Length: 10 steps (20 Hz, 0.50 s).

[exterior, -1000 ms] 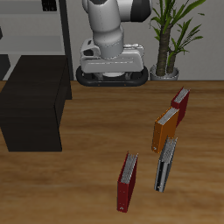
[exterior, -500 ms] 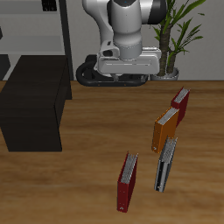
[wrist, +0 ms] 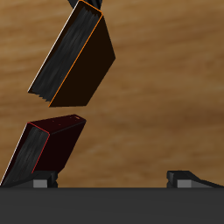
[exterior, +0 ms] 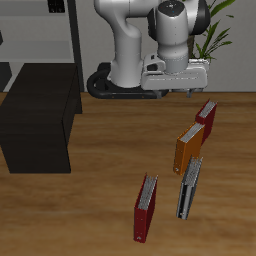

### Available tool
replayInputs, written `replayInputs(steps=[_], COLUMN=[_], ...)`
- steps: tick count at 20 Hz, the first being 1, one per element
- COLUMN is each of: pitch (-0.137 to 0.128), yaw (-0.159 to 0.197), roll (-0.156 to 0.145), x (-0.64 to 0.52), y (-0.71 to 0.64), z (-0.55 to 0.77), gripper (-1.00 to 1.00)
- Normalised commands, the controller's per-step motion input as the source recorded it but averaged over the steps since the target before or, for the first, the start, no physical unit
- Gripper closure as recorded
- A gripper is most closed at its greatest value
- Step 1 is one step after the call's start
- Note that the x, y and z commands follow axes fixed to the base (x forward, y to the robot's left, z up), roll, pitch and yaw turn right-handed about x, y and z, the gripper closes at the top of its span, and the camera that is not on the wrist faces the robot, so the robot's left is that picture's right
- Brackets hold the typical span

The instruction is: Place the left red book flat on top of the shelf

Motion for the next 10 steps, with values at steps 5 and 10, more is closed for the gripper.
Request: replayInputs(steps=[5, 10], pitch=[-0.046, -0.031], yaw=[-0.027, -0.048], roll=[0.007, 0.028], x=[-0.17, -0.09], y=[0.53, 0.48], z=[-0.17, -0.02], gripper=[-1.00, -1.00])
